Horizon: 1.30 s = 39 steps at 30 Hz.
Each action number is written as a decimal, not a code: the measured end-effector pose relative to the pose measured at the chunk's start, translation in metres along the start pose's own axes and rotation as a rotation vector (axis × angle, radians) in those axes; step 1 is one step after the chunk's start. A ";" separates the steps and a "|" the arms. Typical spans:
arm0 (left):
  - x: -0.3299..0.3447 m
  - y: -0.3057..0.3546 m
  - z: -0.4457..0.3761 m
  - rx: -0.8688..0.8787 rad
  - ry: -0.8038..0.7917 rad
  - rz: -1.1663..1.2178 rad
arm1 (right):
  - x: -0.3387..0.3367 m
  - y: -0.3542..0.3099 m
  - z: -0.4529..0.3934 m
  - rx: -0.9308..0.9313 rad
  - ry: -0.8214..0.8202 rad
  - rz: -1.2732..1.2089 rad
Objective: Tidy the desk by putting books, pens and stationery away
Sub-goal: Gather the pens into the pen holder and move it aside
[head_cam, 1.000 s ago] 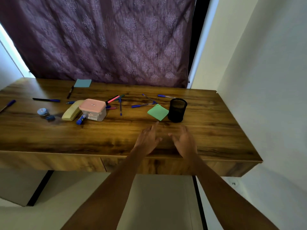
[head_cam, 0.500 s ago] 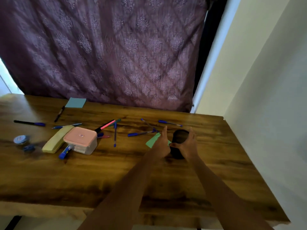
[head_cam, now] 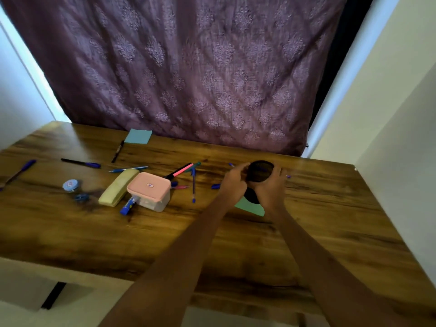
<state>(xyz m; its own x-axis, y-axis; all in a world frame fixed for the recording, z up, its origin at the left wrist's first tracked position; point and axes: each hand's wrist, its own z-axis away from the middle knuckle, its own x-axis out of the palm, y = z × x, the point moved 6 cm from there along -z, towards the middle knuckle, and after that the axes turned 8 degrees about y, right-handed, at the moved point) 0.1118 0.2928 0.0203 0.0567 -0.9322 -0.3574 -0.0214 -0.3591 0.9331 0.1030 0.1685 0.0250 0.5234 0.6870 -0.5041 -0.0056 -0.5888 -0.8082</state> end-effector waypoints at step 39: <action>-0.163 -0.019 0.060 0.053 0.315 -0.878 | 0.085 -0.085 0.094 0.108 -0.532 -0.238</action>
<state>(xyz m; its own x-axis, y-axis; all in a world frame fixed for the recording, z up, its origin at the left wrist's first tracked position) 0.0430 0.4489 0.0586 0.3424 -0.2730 -0.8990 0.1121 -0.9381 0.3276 0.0682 0.3174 0.0225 0.0220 0.9304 -0.3659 -0.0417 -0.3648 -0.9301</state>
